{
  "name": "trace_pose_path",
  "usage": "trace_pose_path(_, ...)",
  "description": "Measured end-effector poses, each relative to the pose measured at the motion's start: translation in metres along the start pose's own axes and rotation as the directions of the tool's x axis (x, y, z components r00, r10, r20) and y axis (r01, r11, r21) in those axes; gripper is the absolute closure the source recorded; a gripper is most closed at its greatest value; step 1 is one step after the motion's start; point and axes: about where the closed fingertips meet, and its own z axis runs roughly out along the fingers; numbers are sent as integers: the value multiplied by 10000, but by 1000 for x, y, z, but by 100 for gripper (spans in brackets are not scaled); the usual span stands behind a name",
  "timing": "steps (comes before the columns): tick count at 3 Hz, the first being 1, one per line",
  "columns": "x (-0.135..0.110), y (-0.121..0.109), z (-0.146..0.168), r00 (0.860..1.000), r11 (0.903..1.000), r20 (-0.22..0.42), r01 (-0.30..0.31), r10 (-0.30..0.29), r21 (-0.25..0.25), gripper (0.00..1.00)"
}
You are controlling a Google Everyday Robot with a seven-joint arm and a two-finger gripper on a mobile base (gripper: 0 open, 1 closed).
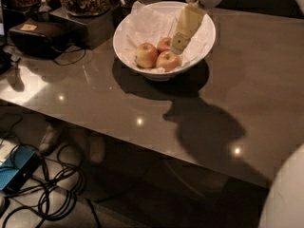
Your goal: Pick apple from white bowl
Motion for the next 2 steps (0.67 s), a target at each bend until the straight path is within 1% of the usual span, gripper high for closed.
trace_pose_path(1, -4, -13, 16, 9989, 9988, -92, -459, 458, -161, 19)
trace_pose_path(2, -2, -21, 31, 9952, 9948, -232, -961, 954, -347, 19)
